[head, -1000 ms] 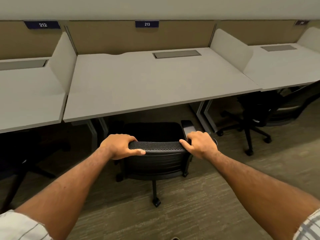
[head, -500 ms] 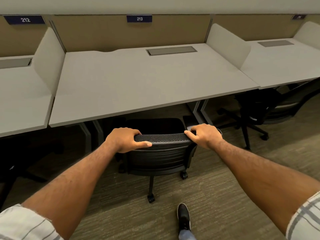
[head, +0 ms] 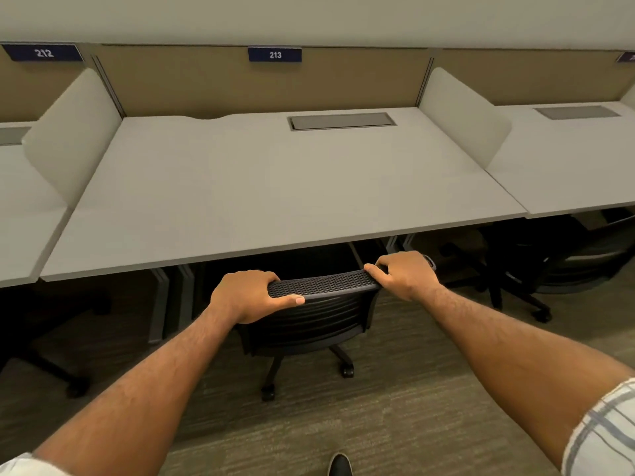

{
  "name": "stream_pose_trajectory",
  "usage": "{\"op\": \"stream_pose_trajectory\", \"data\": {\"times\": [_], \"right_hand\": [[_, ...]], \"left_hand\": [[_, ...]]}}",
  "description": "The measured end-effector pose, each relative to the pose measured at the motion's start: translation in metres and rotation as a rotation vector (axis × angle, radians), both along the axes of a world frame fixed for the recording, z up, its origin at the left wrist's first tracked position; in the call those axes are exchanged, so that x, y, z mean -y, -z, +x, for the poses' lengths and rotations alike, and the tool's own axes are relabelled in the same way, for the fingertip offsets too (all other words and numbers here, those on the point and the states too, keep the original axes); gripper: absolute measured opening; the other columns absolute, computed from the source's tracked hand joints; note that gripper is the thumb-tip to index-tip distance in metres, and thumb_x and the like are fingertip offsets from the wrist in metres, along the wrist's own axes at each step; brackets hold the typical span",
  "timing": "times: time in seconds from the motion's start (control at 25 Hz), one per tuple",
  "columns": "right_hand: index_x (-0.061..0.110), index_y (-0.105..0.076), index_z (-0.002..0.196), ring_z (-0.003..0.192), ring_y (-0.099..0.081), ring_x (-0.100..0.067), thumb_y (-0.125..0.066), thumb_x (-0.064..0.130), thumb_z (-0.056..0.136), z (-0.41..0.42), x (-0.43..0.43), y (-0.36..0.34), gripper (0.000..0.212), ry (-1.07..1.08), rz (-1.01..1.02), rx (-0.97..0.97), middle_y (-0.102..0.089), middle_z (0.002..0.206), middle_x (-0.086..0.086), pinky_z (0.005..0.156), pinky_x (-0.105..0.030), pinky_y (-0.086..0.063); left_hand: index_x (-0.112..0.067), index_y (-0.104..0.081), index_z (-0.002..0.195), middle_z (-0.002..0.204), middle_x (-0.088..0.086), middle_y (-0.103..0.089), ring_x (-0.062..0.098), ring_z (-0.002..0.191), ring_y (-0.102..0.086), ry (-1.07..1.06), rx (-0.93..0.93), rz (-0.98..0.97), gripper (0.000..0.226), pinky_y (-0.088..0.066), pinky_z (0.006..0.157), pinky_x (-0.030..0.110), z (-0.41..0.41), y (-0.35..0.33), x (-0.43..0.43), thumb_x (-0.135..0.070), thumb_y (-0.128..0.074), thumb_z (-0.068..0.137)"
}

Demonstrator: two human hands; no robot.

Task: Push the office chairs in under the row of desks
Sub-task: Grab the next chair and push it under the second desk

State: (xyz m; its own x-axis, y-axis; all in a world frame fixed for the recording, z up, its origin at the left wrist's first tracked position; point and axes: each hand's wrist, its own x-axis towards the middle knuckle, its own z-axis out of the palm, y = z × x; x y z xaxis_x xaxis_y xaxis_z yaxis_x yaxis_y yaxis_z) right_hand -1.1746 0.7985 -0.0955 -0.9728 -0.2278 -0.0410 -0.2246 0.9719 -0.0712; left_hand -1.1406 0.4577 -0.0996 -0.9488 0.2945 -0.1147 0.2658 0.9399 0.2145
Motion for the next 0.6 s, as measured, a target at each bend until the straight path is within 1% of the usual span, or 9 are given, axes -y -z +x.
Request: {"op": "stream_pose_trajectory", "data": {"times": [0.08,0.2,0.28,0.36,0.44,0.48,0.6], "right_hand": [[0.029,-0.074,0.094,0.073,-0.062,-0.012,-0.033,0.069,0.098,-0.022,-0.011,-0.001,0.057,-0.022,0.021,-0.005,-0.067,0.074,0.01,0.079,-0.037,-0.051],[0.028,-0.073,0.095,0.074,-0.061,-0.013,-0.033,0.07,0.098,-0.048,-0.024,0.003,0.059,-0.038,0.007,0.006,-0.066,0.074,0.01,0.08,-0.037,-0.05],[0.025,-0.074,0.094,0.075,-0.062,-0.016,-0.033,0.071,0.098,-0.064,-0.03,0.004,0.061,-0.06,-0.013,0.02,-0.068,0.075,0.007,0.082,-0.037,-0.05],[0.021,-0.073,0.089,0.079,-0.064,-0.019,-0.034,0.07,0.098,-0.08,-0.032,0.004,0.063,-0.082,-0.034,0.017,-0.069,0.077,0.003,0.092,-0.041,-0.049],[0.019,-0.07,0.088,0.084,-0.063,-0.022,-0.033,0.07,0.099,-0.094,-0.033,0.004,0.064,-0.084,-0.028,0.033,-0.068,0.08,0.002,0.103,-0.047,-0.04],[0.019,-0.069,0.089,0.086,-0.063,-0.022,-0.032,0.07,0.099,-0.1,-0.033,0.005,0.064,-0.083,-0.025,0.04,-0.068,0.082,0.001,0.105,-0.049,-0.037],[0.018,-0.069,0.088,0.085,-0.063,-0.022,-0.031,0.07,0.099,-0.11,-0.035,0.008,0.065,-0.084,-0.032,0.043,-0.069,0.084,0.0,0.104,-0.05,-0.039]], "left_hand": [[-0.042,-0.067,0.107,0.084,-0.021,-0.065,-0.001,0.076,-0.059,-0.029,-0.001,0.015,0.095,-0.043,0.062,0.026,-0.011,-0.001,-0.012,-0.109,-0.021,0.059],[-0.044,-0.066,0.109,0.087,-0.022,-0.066,-0.002,0.079,-0.059,-0.053,0.026,0.038,0.094,-0.043,0.065,0.026,-0.032,-0.001,-0.024,-0.109,-0.023,0.058],[-0.044,-0.066,0.111,0.09,-0.022,-0.068,0.001,0.083,-0.061,-0.064,0.046,0.043,0.096,-0.044,0.068,0.027,-0.046,-0.002,-0.028,-0.11,-0.023,0.056],[-0.043,-0.065,0.114,0.098,-0.021,-0.07,0.005,0.086,-0.061,-0.072,0.055,0.06,0.1,-0.044,0.069,0.028,-0.061,-0.003,-0.029,-0.111,-0.022,0.054],[-0.042,-0.065,0.116,0.104,-0.017,-0.071,0.009,0.088,-0.06,-0.076,0.054,0.055,0.104,-0.041,0.069,0.03,-0.076,-0.001,-0.03,-0.111,-0.02,0.053],[-0.042,-0.065,0.117,0.106,-0.016,-0.071,0.01,0.089,-0.06,-0.072,0.044,0.038,0.105,-0.04,0.07,0.031,-0.082,-0.001,-0.029,-0.111,-0.019,0.052],[-0.04,-0.065,0.117,0.109,-0.015,-0.07,0.013,0.093,-0.061,-0.064,0.026,0.014,0.106,-0.04,0.073,0.032,-0.096,0.001,-0.029,-0.111,-0.019,0.054]]}}
